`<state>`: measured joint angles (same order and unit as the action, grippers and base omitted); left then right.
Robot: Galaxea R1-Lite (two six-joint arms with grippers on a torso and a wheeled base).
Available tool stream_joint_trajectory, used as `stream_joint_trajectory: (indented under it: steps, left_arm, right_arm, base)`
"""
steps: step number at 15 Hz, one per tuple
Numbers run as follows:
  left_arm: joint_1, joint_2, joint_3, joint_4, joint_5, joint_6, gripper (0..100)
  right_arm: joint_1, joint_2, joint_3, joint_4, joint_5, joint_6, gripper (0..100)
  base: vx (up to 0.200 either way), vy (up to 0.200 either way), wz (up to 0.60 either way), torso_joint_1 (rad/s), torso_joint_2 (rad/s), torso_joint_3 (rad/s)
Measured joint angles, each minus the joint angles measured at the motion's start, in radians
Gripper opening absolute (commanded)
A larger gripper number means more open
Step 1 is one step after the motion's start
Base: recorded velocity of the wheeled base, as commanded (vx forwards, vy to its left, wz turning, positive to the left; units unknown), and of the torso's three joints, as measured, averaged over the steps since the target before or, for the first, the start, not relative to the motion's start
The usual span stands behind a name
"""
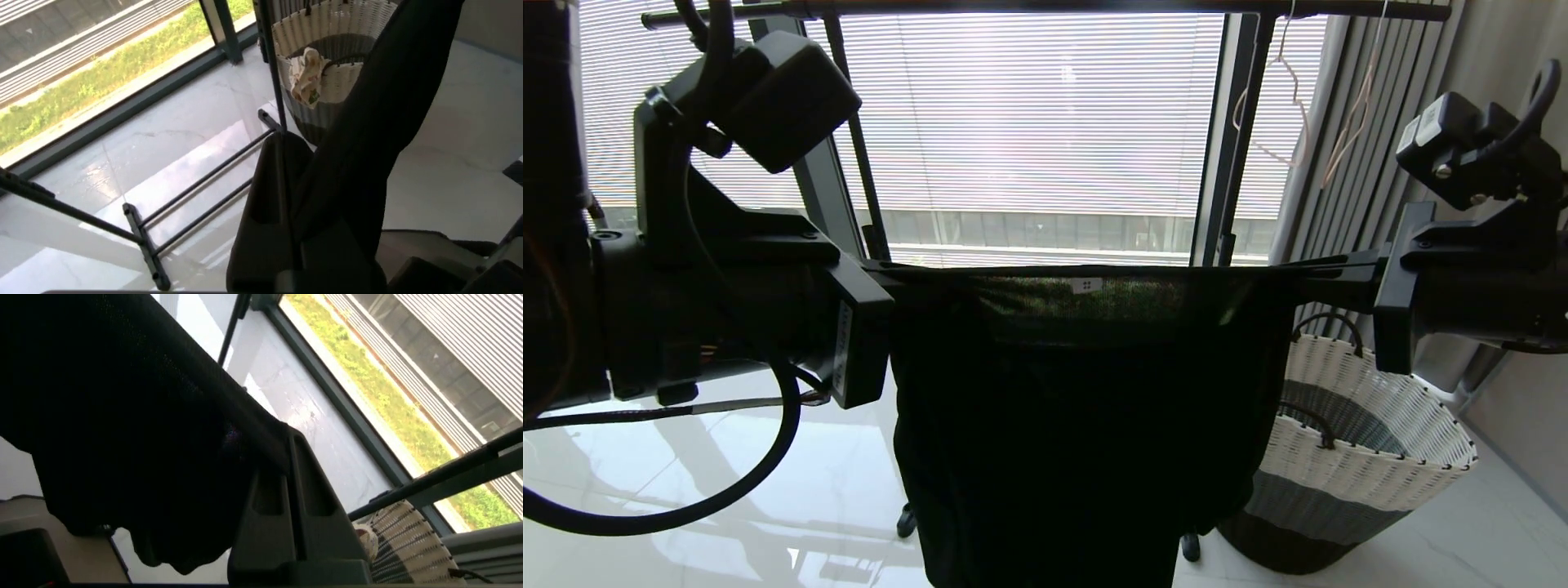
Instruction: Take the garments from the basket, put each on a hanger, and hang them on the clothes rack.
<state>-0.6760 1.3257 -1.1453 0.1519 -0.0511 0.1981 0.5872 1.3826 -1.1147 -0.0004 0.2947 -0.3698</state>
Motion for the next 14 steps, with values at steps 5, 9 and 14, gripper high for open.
stream_joint_trajectory:
  steps: [5,9,14]
  left_arm:
    - [0.000,0.038,-0.003,-0.128,-0.011,0.094,0]
    - [-0.028,0.120,-0.072,-0.190,-0.066,0.120,0]
    - [-0.078,0.246,-0.235,-0.197,-0.107,0.121,0]
  right_arm:
    - [-0.007,-0.010,0.005,-0.003,-0.005,0.009,0]
    - [-0.006,-0.088,0.043,0.034,-0.004,0.038,0]
    - [0.070,-0.303,0.142,0.239,-0.005,0.035,0]
  base:
    - [0.000,0.000,0.00,0.000,0.00,0.000]
    - [0.000,0.000,0.00,0.000,0.00,0.000]
    - [0.000,0.000,0.00,0.000,0.00,0.000]
